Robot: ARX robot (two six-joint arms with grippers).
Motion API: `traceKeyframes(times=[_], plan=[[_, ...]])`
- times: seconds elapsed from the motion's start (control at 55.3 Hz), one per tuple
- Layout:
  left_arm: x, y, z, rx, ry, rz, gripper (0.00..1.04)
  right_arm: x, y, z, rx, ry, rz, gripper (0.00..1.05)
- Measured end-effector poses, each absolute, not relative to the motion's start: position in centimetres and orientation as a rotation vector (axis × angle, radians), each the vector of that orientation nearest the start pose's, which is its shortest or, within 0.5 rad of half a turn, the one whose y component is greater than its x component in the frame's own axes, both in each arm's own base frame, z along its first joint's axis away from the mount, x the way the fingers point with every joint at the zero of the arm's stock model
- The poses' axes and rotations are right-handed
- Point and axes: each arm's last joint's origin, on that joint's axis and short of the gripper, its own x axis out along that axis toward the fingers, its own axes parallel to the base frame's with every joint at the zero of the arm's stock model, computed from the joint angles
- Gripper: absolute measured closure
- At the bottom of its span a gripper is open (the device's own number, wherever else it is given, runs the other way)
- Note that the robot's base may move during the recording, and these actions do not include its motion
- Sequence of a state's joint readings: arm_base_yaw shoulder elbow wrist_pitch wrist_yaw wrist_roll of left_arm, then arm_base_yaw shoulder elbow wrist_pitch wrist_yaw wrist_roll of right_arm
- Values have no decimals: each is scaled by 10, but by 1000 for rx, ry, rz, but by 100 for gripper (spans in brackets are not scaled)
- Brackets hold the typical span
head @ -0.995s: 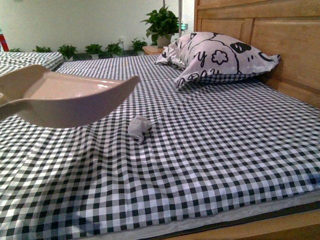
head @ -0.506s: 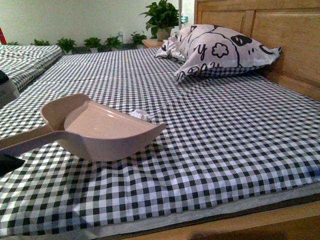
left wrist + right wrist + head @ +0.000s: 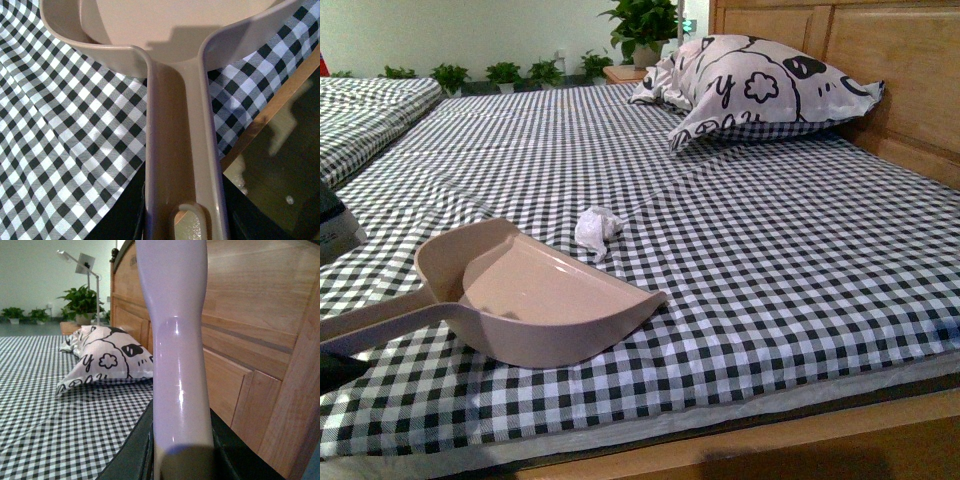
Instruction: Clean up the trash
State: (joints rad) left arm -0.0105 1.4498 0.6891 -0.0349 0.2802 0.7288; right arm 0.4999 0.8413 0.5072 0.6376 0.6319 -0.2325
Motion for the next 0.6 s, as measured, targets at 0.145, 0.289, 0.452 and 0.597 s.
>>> traceKeyframes(times=[0.145, 0.289, 0.452, 0.597], plan=[[275, -11, 168, 577, 667, -549, 78, 168, 72, 304, -68, -239, -160, 84], [275, -10, 167, 576, 669, -549, 78, 168, 72, 304, -68, -239, -160, 84], [275, -10, 167, 576, 669, -549, 78, 170, 73, 304, -73, -207, -153, 84], [275, -10, 167, 577, 669, -548, 78, 199, 87, 313, -226, 160, 10, 84]])
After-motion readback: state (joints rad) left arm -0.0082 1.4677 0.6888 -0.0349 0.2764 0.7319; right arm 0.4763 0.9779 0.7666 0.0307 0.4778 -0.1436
